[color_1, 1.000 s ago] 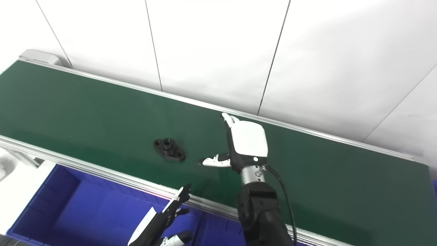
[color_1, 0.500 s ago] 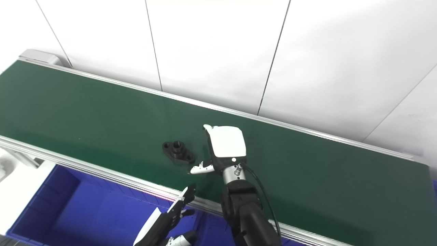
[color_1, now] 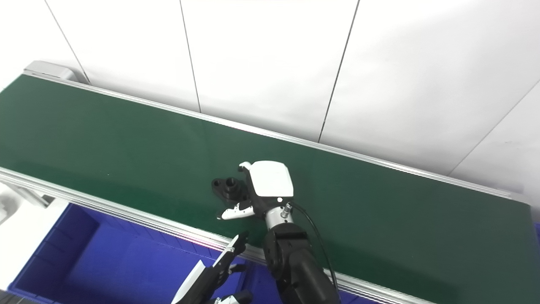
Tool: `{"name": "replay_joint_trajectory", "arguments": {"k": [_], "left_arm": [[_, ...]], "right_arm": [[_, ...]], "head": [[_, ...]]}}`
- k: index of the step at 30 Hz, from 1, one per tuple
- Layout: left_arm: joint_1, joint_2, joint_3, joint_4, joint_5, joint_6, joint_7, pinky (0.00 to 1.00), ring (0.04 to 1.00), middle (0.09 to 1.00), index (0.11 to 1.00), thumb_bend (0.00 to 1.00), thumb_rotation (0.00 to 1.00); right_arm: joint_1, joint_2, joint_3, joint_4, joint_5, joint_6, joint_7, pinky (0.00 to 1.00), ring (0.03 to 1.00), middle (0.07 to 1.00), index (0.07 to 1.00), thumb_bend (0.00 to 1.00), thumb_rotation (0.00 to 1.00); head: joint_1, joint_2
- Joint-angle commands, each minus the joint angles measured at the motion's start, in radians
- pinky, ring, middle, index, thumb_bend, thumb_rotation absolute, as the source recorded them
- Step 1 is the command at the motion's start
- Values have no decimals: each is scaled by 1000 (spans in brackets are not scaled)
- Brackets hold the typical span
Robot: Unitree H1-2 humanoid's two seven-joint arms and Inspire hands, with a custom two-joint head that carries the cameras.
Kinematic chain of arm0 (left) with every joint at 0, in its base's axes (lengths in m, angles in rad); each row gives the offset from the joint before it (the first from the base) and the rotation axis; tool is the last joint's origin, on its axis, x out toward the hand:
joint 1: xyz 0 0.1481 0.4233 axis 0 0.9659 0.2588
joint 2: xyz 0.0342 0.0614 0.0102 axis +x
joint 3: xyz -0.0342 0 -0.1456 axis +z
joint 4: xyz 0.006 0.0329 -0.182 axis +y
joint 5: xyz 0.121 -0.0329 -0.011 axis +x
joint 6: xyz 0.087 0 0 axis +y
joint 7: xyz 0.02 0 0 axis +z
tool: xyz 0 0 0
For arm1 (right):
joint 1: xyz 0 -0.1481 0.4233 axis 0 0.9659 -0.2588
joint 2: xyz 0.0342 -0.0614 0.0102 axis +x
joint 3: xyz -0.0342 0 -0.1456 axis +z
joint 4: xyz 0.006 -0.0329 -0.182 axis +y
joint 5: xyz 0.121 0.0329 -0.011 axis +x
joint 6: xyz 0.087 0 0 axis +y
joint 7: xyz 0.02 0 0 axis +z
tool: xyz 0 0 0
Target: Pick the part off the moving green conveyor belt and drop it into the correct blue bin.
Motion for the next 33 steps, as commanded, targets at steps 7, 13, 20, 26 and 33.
{"name": "replay_joint_trajectory", "arguments": {"k": [7, 13, 20, 26, 33], "left_arm": [[24, -17, -29, -40, 32, -11, 17, 818, 971, 1000, 1000, 782, 804], [35, -17, -36, -63, 51, 13, 18, 663, 942, 1000, 1000, 779, 822], [46, -11, -38, -87, 42, 34, 12, 625, 934, 1000, 1000, 754, 816], [47, -3, -33, -85, 55, 21, 19, 726, 936, 1000, 1000, 715, 825], [42, 1, -28, -82, 43, 20, 16, 753, 942, 1000, 1000, 704, 829]], "right_arm": [[-21, 23, 33, 19, 27, -37, -46, 179, 250, 377, 677, 816, 427], [-3, -13, 58, 111, 53, -73, -114, 132, 189, 276, 483, 525, 159], [3, -44, 78, 191, 57, -78, -167, 104, 157, 240, 478, 513, 141], [7, -50, 86, 209, 60, -56, -173, 109, 165, 249, 474, 510, 150], [26, -49, 75, 176, 87, -64, -191, 113, 167, 249, 471, 508, 153]], "head": [[18, 17], [24, 22], [23, 30], [17, 32], [-1, 35]]}}
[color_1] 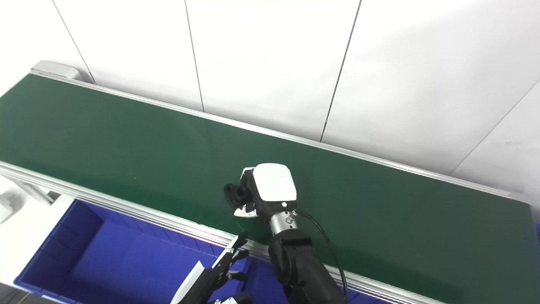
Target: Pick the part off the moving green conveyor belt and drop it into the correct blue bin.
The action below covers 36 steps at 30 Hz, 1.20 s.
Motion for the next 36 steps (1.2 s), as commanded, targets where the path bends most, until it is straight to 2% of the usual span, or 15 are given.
{"name": "replay_joint_trajectory", "arguments": {"k": [1, 4, 7, 11, 14, 15, 16, 19, 21, 23, 28, 31, 32, 33, 36], "left_arm": [[9, -2, -14, -23, -7, -18, -2, 760, 943, 1000, 1000, 700, 828], [6, 4, -10, -23, -12, -20, -4, 772, 947, 1000, 1000, 694, 827], [4, 16, 0, -31, -22, -20, -9, 805, 959, 1000, 1000, 686, 832], [2, 37, 23, -43, -44, -17, -21, 867, 971, 1000, 1000, 666, 859], [-6, 64, 44, -52, -58, -19, -29, 918, 984, 1000, 1000, 642, 904], [-8, 70, 49, -54, -63, -20, -30, 928, 987, 1000, 1000, 637, 913], [-11, 79, 58, -56, -75, -16, -34, 929, 987, 1000, 1000, 636, 914], [-16, 99, 80, -62, -107, -7, -48, 964, 995, 1000, 1000, 657, 951], [-21, 117, 101, -69, -126, -1, -57, 973, 994, 1000, 1000, 677, 971], [-26, 133, 122, -79, -142, 9, -66, 981, 992, 1000, 1000, 691, 991], [-37, 167, 165, -113, -176, 53, -96, 1000, 1000, 1000, 1000, 728, 1000], [-46, 184, 191, -137, -198, 77, -113, 995, 1000, 1000, 1000, 747, 1000], [-48, 186, 198, -143, -197, 86, -115, 987, 998, 1000, 1000, 750, 1000], [-52, 189, 206, -154, -202, 100, -120, 978, 994, 1000, 1000, 755, 1000], [-65, 191, 224, -179, -231, 144, -135, 975, 990, 1000, 1000, 771, 1000]], "right_arm": [[47, -13, 18, 12, -5, 21, 47, 113, 167, 249, 471, 508, 151], [71, -32, 13, -68, -3, 13, 43, 93, 144, 225, 472, 511, 144], [98, -64, 6, -184, -3, -2, 51, 87, 139, 220, 480, 510, 140], [134, -127, -20, -394, -18, 8, 128, 101, 157, 243, 483, 509, 141], [159, -186, -46, -540, -46, 9, 195, 116, 174, 275, 486, 508, 143], [165, -194, -54, -566, -52, 9, 210, 117, 175, 278, 486, 508, 143], [181, -220, -68, -618, -61, 8, 231, 117, 175, 279, 486, 508, 143], [232, -277, -108, -742, -90, 7, 290, 116, 175, 275, 486, 507, 144], [281, -312, -134, -832, -116, 19, 352, 120, 180, 278, 487, 507, 144], [315, -315, -153, -885, -134, 23, 397, 119, 177, 276, 488, 508, 142], [449, -294, -202, -1012, -208, 36, 496, 111, 169, 258, 484, 508, 142], [535, -261, -218, -1075, -249, 32, 547, 104, 160, 247, 484, 510, 140], [562, -249, -219, -1089, -267, 27, 561, 105, 161, 251, 485, 511, 138], [591, -232, -216, -1106, -294, 29, 594, 106, 161, 254, 485, 510, 138], [676, -170, -206, -1138, -393, 35, 703, 99, 157, 252, 486, 509, 140]], "head": [[-14, 4], [-36, 7], [-99, 21], [-183, 35], [-282, 44], [-282, 44], [-331, 53], [-380, 63], [-456, 85], [-510, 108], [-586, 155], [-637, 194], [-637, 194], [-655, 217], [-658, 227]]}}
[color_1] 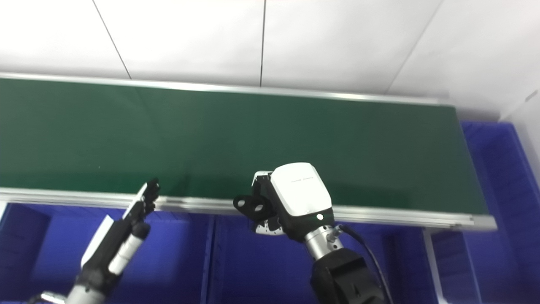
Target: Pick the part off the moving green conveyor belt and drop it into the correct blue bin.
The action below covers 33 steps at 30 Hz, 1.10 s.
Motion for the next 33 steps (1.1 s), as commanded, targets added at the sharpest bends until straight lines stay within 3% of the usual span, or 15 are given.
{"name": "replay_joint_trajectory", "arguments": {"k": [1, 4, 8, 9, 11, 15, 16, 17, 18, 19, 21, 23, 25, 30, 33], "left_arm": [[-13, 9, 13, -47, -29, 26, -10, 977, 987, 1000, 1000, 791, 1000], [-23, 4, 20, -52, -38, 42, -16, 979, 980, 1000, 1000, 810, 999], [-34, -3, 15, -57, -21, 60, -17, 961, 969, 1000, 1000, 831, 992], [-35, -4, 15, -60, -19, 64, -18, 958, 967, 1000, 1000, 832, 991], [-35, -8, 14, -64, -14, 67, -18, 957, 964, 1000, 1000, 826, 986], [-30, -15, 11, -69, -6, 70, -16, 956, 963, 1000, 1000, 821, 993], [-29, -16, 11, -70, -5, 70, -16, 959, 965, 1000, 1000, 824, 996], [-27, -17, 10, -70, -3, 70, -16, 960, 967, 1000, 1000, 830, 999], [-26, -17, 10, -71, -3, 70, -17, 959, 967, 1000, 1000, 831, 999], [-25, -17, 10, -72, -2, 68, -18, 959, 967, 1000, 1000, 831, 999], [-23, -16, 9, -75, -2, 68, -20, 956, 966, 1000, 1000, 817, 999], [-20, -14, 7, -78, 1, 65, -22, 953, 966, 1000, 1000, 805, 1000], [-18, -13, 5, -81, 4, 68, -25, 947, 966, 1000, 1000, 798, 1000], [-13, -24, -6, -89, 10, 77, -23, 936, 961, 1000, 1000, 791, 991], [-5, -34, -21, -96, 15, 82, -21, 938, 964, 1000, 1000, 787, 990]], "right_arm": [[34, 47, 4, -39, -70, 15, 64, 99, 160, 252, 486, 510, 140], [58, 89, -26, -10, -97, 14, 119, 111, 175, 268, 487, 512, 137], [68, 101, -68, 53, -66, 6, 136, 127, 194, 291, 487, 516, 126], [66, 102, -73, 62, -69, 3, 153, 147, 218, 379, 487, 522, 64], [59, 103, -76, 73, -80, 1, 204, 175, 249, 453, 488, 528, 13], [53, 99, -75, 89, -88, -8, 249, 184, 257, 471, 488, 530, 5], [53, 98, -74, 94, -86, -11, 240, 188, 262, 471, 577, 550, 2], [55, 99, -75, 101, -85, -12, 225, 207, 289, 447, 634, 749, 225], [56, 99, -75, 106, -89, -13, 211, 251, 358, 499, 671, 877, 377], [56, 99, -74, 108, -95, -14, 204, 259, 370, 511, 675, 890, 395], [54, 95, -69, 105, -112, -18, 205, 366, 492, 627, 693, 963, 488], [55, 94, -68, 93, -122, -18, 226, 514, 606, 707, 722, 994, 562], [56, 90, -67, 81, -128, -20, 256, 592, 669, 743, 743, 1000, 629], [75, 85, -90, 11, -76, -11, 333, 612, 729, 808, 810, 1000, 823], [109, 86, -124, -79, -8, 3, 366, 603, 735, 814, 817, 1000, 882]], "head": [[6, -4], [14, 2], [32, 17], [34, 18], [43, 21], [57, 14], [60, 13], [62, 12], [63, 11], [64, 11], [65, 12], [68, 15], [74, 17], [90, 17], [109, 11]]}}
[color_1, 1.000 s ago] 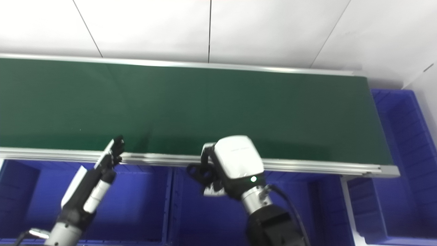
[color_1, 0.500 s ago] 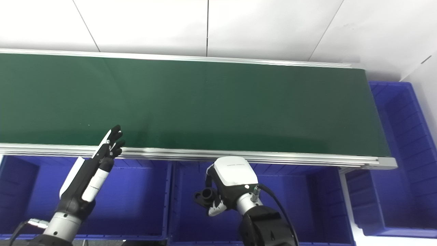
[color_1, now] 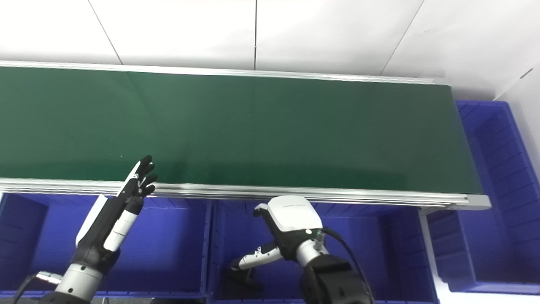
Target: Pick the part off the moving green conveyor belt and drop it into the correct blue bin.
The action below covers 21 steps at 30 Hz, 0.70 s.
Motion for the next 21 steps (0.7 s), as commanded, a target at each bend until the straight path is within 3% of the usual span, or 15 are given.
{"name": "replay_joint_trajectory", "arguments": {"k": [1, 4, 7, 9, 11, 13, 14, 17, 19, 21], "left_arm": [[15, -6, -10, -32, 10, -9, 6, 939, 965, 1000, 1000, 786, 991], [25, -8, -18, -33, 25, -17, 7, 936, 963, 1000, 1000, 795, 1000], [34, -5, -20, -33, 23, -25, 5, 940, 966, 1000, 1000, 801, 1000], [37, -2, -17, -29, 19, -30, 5, 940, 972, 1000, 1000, 794, 1000], [38, 2, -16, -23, 21, -41, 5, 936, 970, 1000, 1000, 793, 1000], [38, 3, -15, -13, 25, -58, 9, 937, 965, 1000, 1000, 794, 1000], [38, 2, -14, -6, 23, -68, 11, 937, 962, 1000, 1000, 794, 1000], [37, 1, -12, 10, 18, -89, 15, 934, 960, 1000, 1000, 787, 995], [38, -1, -13, 16, 16, -97, 17, 938, 969, 1000, 1000, 777, 984], [40, -3, -13, 23, 14, -109, 19, 939, 973, 1000, 1000, 773, 978]], "right_arm": [[22, 17, -24, -88, 52, 15, 24, 600, 734, 812, 816, 1000, 888], [82, 54, -79, -214, 158, 60, 48, 572, 722, 792, 803, 990, 965], [230, 132, -193, -323, 520, 161, -55, 580, 719, 783, 779, 861, 996], [332, 182, -260, -334, 764, 155, -154, 580, 697, 768, 766, 849, 997], [395, 190, -291, -266, 915, 13, -272, 595, 686, 752, 761, 829, 965], [398, 155, -296, -158, 911, -195, -397, 603, 696, 754, 775, 793, 925], [382, 145, -300, -105, 900, -263, -446, 606, 701, 756, 782, 785, 912], [334, 141, -307, 4, 919, -361, -531, 652, 752, 797, 813, 793, 895], [303, 137, -301, 63, 938, -426, -582, 757, 851, 880, 858, 811, 947], [290, 135, -292, 103, 929, -485, -640, 805, 887, 910, 883, 819, 979]], "head": [[6, -4], [12, -11], [29, -18], [34, -27], [35, -31], [40, -42], [41, -46], [45, -56], [45, -56], [58, -62]]}}
